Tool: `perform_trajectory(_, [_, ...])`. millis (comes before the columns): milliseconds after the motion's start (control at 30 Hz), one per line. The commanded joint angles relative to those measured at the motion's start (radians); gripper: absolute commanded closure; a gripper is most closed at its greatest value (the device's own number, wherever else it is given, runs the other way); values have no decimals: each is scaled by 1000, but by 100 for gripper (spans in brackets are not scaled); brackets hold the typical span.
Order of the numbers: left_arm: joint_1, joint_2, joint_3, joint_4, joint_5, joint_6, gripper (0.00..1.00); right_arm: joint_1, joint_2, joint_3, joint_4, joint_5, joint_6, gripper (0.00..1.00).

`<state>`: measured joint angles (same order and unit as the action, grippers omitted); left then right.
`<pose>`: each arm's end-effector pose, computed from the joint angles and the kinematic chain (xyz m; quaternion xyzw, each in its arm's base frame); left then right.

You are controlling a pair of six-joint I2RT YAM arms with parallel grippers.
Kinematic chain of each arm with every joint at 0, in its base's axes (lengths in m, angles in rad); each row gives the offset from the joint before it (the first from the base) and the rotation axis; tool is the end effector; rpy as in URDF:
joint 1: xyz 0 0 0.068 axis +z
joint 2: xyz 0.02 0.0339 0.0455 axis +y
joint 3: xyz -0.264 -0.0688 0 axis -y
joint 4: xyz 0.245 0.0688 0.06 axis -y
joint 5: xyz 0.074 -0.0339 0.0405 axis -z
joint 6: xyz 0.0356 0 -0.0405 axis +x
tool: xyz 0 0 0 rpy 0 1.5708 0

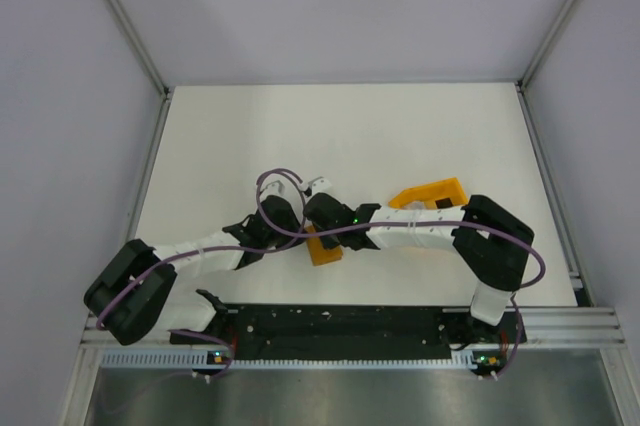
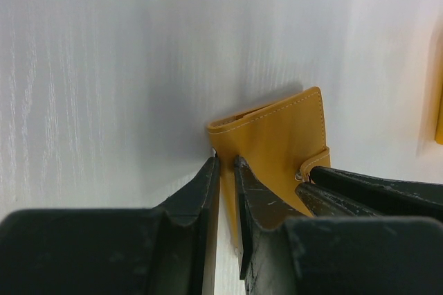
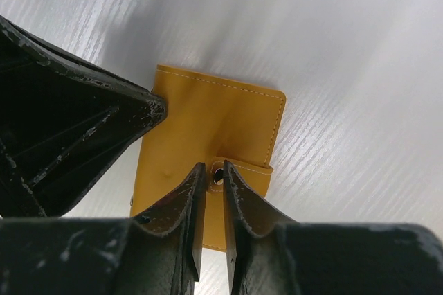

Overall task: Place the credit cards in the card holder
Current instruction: Close the card holder at the center of the board.

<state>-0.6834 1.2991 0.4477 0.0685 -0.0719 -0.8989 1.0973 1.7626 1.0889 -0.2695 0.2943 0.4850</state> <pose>0.1826 -0.1454 0.1458 -0.1130 0.9160 -0.2495 0.2933 0.1746 0.3181 0.1792 -0.2404 0.9108 0.1191 0.3138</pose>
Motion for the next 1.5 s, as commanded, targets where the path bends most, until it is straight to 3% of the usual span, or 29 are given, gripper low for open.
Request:
perform_trajectory(0, [-4,8,-6,16,20,12,83,-4,-11,20,10,32,13,84])
perform_trajectory(300, [-4,6,-10,16,12,3,83,-5,-81,-26,49,34,18,82])
perform_trajectory(533, [-4,2,-15,25,14,-3,84,-5,-95,-41,65,37,18,100])
perform_trajectory(967, [-5,-4,-15,28,18,-3,85,-5,-51,-26,39,86,0,100])
perform_trajectory(1467, [-4,-3,-21,44,24,-9,85,-5,2,-24,46,37,15,100])
